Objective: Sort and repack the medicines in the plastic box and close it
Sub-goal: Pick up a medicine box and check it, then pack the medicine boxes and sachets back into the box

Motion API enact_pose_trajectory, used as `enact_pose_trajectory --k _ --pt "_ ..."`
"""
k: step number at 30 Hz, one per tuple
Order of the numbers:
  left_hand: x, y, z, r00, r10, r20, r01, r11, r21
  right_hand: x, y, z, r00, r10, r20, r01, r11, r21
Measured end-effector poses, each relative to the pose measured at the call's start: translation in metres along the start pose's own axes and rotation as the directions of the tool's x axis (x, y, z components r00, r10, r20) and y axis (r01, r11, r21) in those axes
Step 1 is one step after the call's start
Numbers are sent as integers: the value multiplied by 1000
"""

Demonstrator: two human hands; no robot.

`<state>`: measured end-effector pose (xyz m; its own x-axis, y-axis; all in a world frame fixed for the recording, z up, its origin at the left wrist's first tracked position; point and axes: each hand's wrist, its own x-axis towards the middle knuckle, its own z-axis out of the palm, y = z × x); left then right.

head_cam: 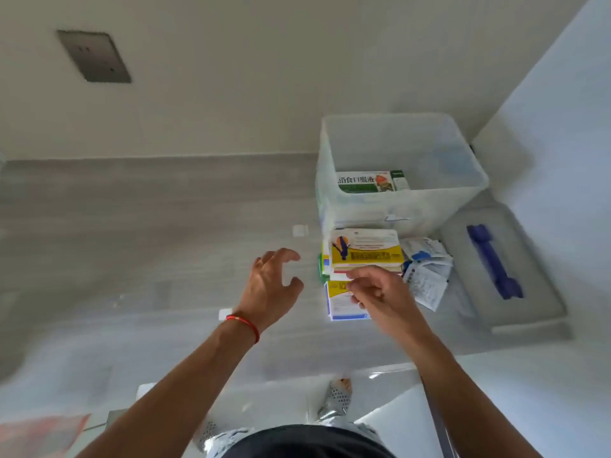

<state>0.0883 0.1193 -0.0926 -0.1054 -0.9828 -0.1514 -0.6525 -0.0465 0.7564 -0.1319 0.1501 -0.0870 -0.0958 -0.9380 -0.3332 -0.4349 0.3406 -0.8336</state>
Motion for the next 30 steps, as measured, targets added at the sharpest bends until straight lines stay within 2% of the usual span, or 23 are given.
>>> enact_pose_trajectory --k 2,5,8,11,14,16,21,25,27,30 --pt "19 29 27 999 -46 28 47 999 -23 6 18 -38 993 -56 -106 44 993 -113" --pt "43 52 52 985 -171 6 171 984 -51 26 31 -71 969 -89 -231 45 980 -193" --pt "61 62 62 963 -270 17 270 960 -70 56 31 -78 985 -90 -147 50 965 -258" --pt "71 68 65 965 -261 34 262 963 -57 72 25 -70 994 -80 -78 58 964 -259" --pt "74 80 58 962 -271 -17 267 956 -125 76 21 -67 992 -48 -113 24 979 -203" --pt "67 92 50 962 -269 -46 252 940 -229 72 16 -73 992 -27 -120 5 984 -177" --pt "35 108 33 990 -142 -23 124 921 -369 38 6 -113 993 30 -112 -31 999 -11" --pt "53 138 14 999 -33 -35 12 881 -473 27 -22 -156 989 -52 -141 84 969 232" --pt "79 154 9 999 -5 -54 -22 864 -503 40 -40 -174 982 -132 -134 165 948 274" --pt "125 168 11 987 -20 -157 -55 889 -455 83 -56 -194 966 -236 -100 255 927 276"
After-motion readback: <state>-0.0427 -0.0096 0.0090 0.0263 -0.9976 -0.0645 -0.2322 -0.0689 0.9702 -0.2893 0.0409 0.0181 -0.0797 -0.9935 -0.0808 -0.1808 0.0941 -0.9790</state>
